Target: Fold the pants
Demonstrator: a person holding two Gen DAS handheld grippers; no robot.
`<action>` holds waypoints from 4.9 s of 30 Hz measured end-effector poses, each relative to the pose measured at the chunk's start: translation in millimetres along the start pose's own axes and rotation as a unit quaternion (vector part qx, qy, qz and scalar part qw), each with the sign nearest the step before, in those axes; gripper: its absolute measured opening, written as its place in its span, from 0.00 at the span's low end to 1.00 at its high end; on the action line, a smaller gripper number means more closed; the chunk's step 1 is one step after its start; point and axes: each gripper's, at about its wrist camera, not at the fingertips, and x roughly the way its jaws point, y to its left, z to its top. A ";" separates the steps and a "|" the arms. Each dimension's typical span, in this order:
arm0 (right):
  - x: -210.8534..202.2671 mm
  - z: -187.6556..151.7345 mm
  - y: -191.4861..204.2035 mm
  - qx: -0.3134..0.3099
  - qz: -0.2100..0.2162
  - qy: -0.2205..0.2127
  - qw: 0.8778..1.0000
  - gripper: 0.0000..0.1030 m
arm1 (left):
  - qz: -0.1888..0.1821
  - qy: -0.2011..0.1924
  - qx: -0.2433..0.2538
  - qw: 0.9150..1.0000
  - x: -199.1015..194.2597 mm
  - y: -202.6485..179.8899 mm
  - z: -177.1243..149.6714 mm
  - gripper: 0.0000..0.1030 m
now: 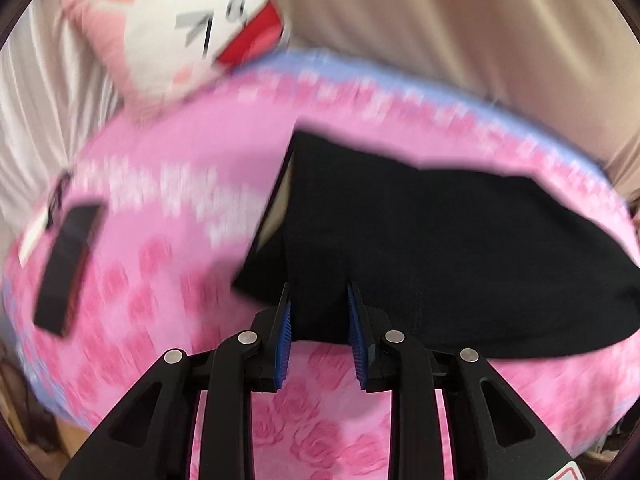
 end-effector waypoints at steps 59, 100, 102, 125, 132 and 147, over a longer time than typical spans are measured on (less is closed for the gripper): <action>-33.0 -46.4 -41.4 0.233 -0.075 -0.012 0.970 0.52 | 0.039 0.080 -0.082 0.993 33.6 -13.8 12.1 0.92; 54.2 -82.3 329.3 -0.327 0.077 0.053 0.940 0.76 | 0.034 0.031 0.034 0.998 11.2 -145.3 -14.7 0.83; 69.5 -82.3 332.1 -0.330 0.081 0.074 0.938 0.67 | 0.033 0.034 0.033 0.998 13.4 -139.7 -12.9 0.84; 31.1 -87.7 306.5 -0.315 0.099 0.066 0.942 0.36 | 0.010 0.029 0.048 0.998 -20.1 -158.8 -11.7 0.89; 70.6 -75.2 331.8 -0.344 0.127 0.090 0.926 0.35 | -0.013 0.008 0.131 0.991 -28.9 -227.7 -26.6 0.89; -16.2 -53.3 203.8 -0.143 0.089 -0.008 0.986 0.86 | -0.034 0.030 0.203 0.978 -0.6 -301.0 -21.6 0.89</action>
